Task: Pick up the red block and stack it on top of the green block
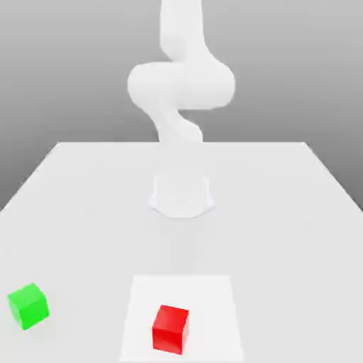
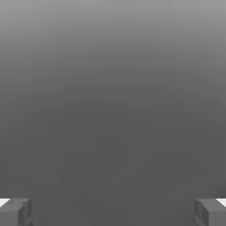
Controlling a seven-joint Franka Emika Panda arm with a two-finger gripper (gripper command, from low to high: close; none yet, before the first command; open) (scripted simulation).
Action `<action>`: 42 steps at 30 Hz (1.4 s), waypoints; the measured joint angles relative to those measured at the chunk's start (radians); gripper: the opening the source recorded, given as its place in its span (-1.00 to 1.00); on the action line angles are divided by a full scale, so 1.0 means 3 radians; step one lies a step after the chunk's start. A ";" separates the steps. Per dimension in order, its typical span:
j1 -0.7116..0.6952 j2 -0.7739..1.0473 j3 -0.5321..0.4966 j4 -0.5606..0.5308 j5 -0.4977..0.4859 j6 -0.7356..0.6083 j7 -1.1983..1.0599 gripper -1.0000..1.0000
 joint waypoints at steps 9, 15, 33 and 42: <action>-0.0133 0.1109 0.0084 -0.0271 -0.0077 0.0464 0.0285 0.00; -0.0186 0.1834 0.0101 -0.0448 -0.0113 0.0768 0.0460 0.00; -0.0178 0.3507 0.0050 -0.0627 -0.0079 0.1721 0.0665 -1.00; -0.0253 0.2961 0.0070 -0.0701 -0.0029 0.1249 0.0539 -1.00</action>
